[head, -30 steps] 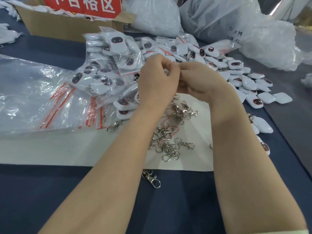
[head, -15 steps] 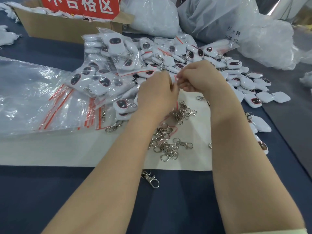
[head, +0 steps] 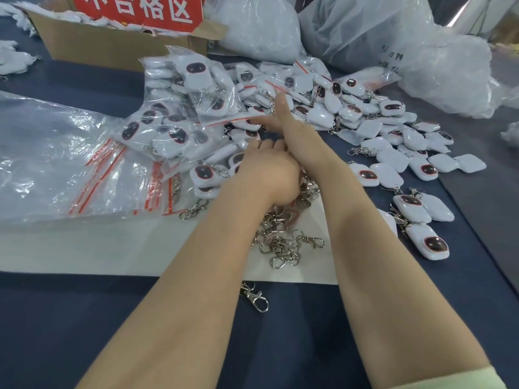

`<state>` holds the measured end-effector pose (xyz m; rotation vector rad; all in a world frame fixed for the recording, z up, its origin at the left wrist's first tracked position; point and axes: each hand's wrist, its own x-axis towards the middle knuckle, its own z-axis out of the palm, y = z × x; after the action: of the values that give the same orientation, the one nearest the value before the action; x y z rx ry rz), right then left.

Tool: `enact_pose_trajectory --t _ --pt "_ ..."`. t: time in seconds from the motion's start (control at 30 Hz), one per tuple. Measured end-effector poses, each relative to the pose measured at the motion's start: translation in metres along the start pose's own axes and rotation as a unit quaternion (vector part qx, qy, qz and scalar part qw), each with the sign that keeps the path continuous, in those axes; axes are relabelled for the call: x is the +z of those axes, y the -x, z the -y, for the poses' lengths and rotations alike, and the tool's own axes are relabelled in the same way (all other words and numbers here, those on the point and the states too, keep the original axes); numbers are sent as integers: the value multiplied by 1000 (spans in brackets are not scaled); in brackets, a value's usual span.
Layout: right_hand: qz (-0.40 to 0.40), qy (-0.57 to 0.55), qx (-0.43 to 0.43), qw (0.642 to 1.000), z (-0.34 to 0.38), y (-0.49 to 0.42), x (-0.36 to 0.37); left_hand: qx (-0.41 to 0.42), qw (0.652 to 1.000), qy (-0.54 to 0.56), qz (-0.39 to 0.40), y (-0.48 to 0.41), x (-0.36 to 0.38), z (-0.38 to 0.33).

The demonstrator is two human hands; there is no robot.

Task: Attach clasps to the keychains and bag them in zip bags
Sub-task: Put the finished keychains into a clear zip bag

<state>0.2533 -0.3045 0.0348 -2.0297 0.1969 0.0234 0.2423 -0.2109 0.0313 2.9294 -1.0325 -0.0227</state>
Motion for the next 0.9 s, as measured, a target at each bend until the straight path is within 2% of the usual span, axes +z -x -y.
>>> enact_pose_trajectory --t 0.1,0.27,0.43,0.57,0.9 --pt "26 -30 20 999 0 1 3 0 999 4 47 5 -9 1" --pt "56 -12 59 997 2 1 5 -5 994 -9 111 6 -14 2" --pt "50 -5 78 996 0 -4 8 -4 994 -7 113 7 -12 2" --pt "12 13 63 998 -4 -6 10 0 993 2 114 7 -12 2" --pt "53 31 47 997 -5 -10 13 -11 991 -19 130 7 -13 1"
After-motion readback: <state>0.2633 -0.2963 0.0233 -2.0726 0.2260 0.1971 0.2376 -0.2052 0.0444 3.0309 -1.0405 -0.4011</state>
